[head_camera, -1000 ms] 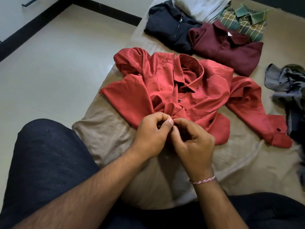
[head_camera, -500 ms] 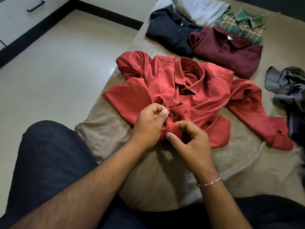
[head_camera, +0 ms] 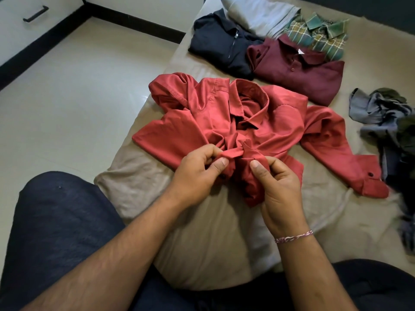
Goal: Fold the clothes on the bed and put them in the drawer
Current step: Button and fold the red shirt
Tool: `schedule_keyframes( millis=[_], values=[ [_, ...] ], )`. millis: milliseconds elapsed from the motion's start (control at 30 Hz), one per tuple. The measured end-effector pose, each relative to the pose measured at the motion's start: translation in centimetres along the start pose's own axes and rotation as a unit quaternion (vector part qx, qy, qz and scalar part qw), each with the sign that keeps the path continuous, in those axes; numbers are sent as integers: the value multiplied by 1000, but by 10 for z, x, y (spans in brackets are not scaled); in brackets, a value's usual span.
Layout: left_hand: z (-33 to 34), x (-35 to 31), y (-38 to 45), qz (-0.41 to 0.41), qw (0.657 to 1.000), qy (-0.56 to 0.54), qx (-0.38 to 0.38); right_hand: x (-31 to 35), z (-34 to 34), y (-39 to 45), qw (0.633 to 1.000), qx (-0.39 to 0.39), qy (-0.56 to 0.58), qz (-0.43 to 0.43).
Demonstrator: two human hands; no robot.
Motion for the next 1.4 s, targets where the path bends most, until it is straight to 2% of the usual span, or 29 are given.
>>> schedule_keyframes(
  millis=[100,233,300,367,467,500,533,633,700,800,900,1033,1167,1400],
  values=[
    [-8,-5,5,-24,994,-103,-21,1,0,2,999,29,-43,-1],
    [-32,1,10,-47,989,-102,-101,-9,-6,8,991,57,-116,45],
    [-40,9,13,-86,980,-122,-129,-14,-8,11,981,93,-155,69],
    [-44,16,14,-142,956,-208,-149,-11,-11,12,969,120,-204,67],
    [-40,9,17,-188,901,-383,-83,-2,-20,15,976,103,-180,66],
    [-42,3,19,-177,899,-398,-54,4,-21,16,981,96,-157,56],
    [-44,-3,20,-159,907,-389,-32,10,-22,17,986,89,-130,44],
    [-53,-16,22,-94,961,-260,-16,25,-18,14,995,84,-38,37],
    [-54,-29,20,-34,975,-221,3,34,-13,6,994,99,9,50],
    [-48,-57,8,14,963,-264,41,67,-3,-11,990,110,89,27],
    [-41,-78,1,49,957,-284,33,93,6,-24,992,76,101,-20],
    [-28,-73,-6,18,946,-323,-22,79,18,-33,996,29,57,-54],
    [-9,-71,-15,13,943,-333,19,60,17,-40,996,-6,36,-79],
    [-5,-72,-17,30,955,-296,-8,51,19,-45,994,-38,32,-101]
  ],
)
Point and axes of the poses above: each hand's wrist, its own y-axis towards the middle knuckle, its own z-axis out of the palm, x = y × z, the point moved 9 cm from there along y, towards the middle knuckle, and after that the axes turned 4 degrees about -x, right-handed, at the moved point
